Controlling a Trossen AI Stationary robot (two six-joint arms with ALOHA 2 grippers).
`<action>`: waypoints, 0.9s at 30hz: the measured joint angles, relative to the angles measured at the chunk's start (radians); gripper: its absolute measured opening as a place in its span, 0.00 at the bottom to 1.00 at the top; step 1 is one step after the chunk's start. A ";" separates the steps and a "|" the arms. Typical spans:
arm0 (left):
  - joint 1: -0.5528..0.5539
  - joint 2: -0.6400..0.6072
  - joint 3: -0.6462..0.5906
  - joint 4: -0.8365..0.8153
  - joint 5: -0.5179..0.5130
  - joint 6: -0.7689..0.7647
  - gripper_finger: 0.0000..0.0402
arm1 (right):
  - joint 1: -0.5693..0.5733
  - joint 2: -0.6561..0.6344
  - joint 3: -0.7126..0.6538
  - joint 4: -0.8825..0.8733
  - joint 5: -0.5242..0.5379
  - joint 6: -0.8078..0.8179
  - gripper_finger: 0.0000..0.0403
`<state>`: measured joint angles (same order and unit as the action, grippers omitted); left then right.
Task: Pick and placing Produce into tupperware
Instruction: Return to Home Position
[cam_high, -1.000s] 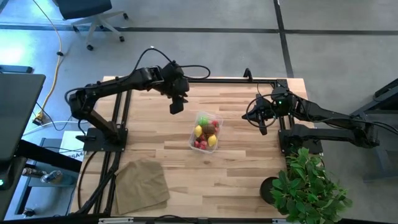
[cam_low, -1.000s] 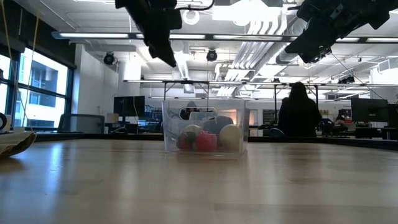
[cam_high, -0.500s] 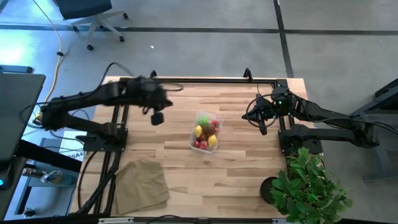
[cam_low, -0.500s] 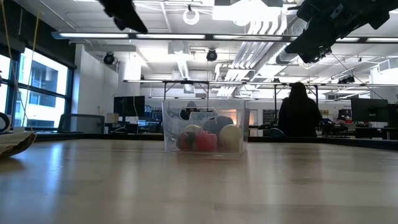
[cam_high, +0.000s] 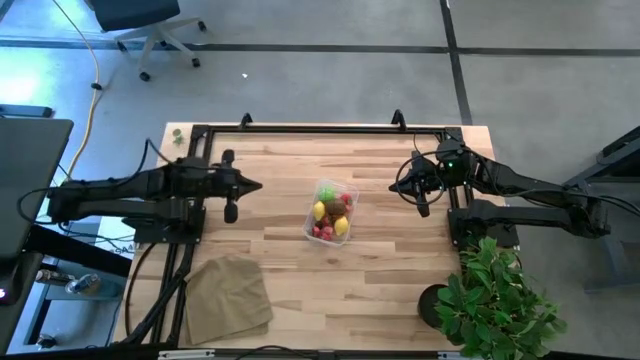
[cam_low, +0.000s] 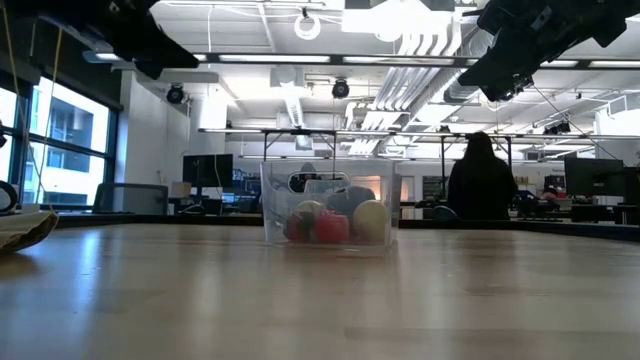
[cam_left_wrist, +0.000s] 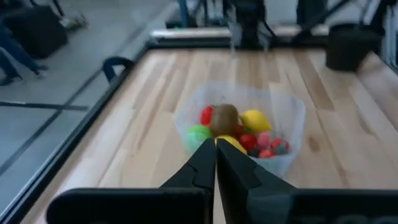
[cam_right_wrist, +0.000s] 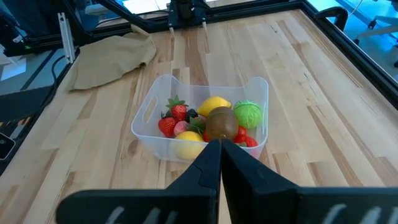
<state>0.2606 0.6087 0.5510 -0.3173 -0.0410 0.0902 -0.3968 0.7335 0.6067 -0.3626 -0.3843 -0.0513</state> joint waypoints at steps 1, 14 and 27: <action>0.001 -0.024 -0.031 0.033 -0.004 -0.008 0.01 | 0.000 0.000 0.000 0.000 0.000 0.000 0.01; 0.001 -0.384 -0.247 0.166 -0.036 0.045 0.00 | 0.000 0.000 0.000 0.000 0.000 0.000 0.01; 0.001 -0.602 -0.501 0.484 0.005 0.035 0.00 | 0.000 0.000 0.000 0.000 0.000 0.000 0.01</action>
<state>0.2615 0.0063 0.0503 0.1667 -0.0362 0.1257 -0.3968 0.7334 0.6067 -0.3622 -0.3845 -0.0515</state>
